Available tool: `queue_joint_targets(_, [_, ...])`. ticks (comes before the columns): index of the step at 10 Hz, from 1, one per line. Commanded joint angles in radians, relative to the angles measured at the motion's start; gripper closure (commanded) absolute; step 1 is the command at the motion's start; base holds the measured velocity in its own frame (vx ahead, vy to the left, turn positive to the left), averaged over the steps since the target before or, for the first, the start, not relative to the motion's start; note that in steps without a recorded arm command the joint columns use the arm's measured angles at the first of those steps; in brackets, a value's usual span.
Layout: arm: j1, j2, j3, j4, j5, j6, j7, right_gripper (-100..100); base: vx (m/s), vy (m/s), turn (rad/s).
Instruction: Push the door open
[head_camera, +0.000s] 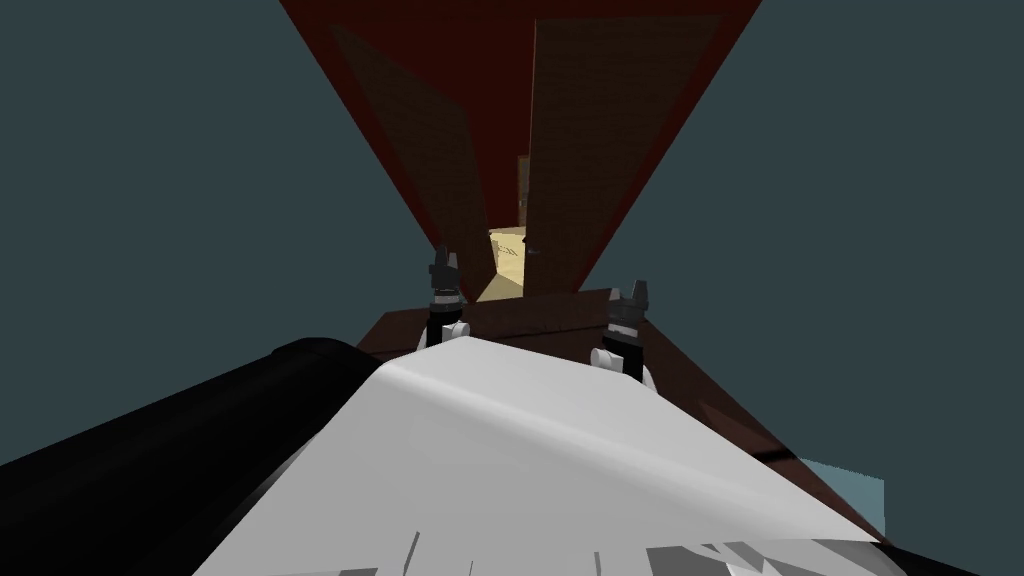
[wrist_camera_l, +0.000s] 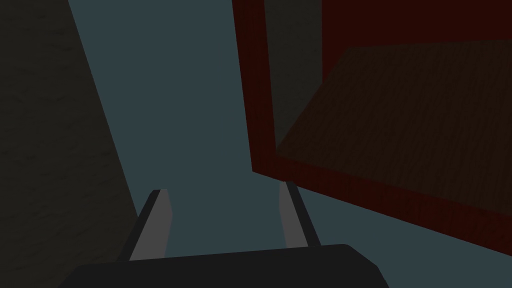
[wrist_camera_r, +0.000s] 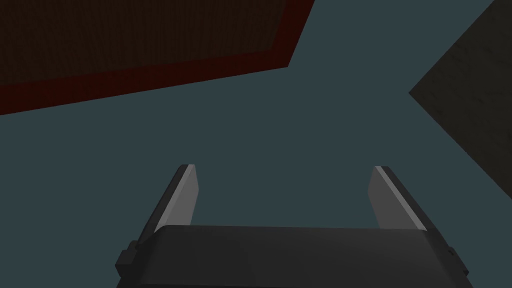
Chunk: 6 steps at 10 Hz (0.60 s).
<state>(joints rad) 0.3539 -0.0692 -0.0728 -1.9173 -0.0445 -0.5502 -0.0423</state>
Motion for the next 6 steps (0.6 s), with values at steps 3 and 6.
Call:
queue_joint_targets(3, [-0.038, -0.008, 0.002, 0.095, -0.009, -0.019, 0.007, -100, 0.106, 0.011, 0.097])
queue_joint_targets(6, [-0.069, -0.015, 0.002, 0.176, -0.017, -0.035, 0.011, -100, 0.095, -0.003, 0.095])
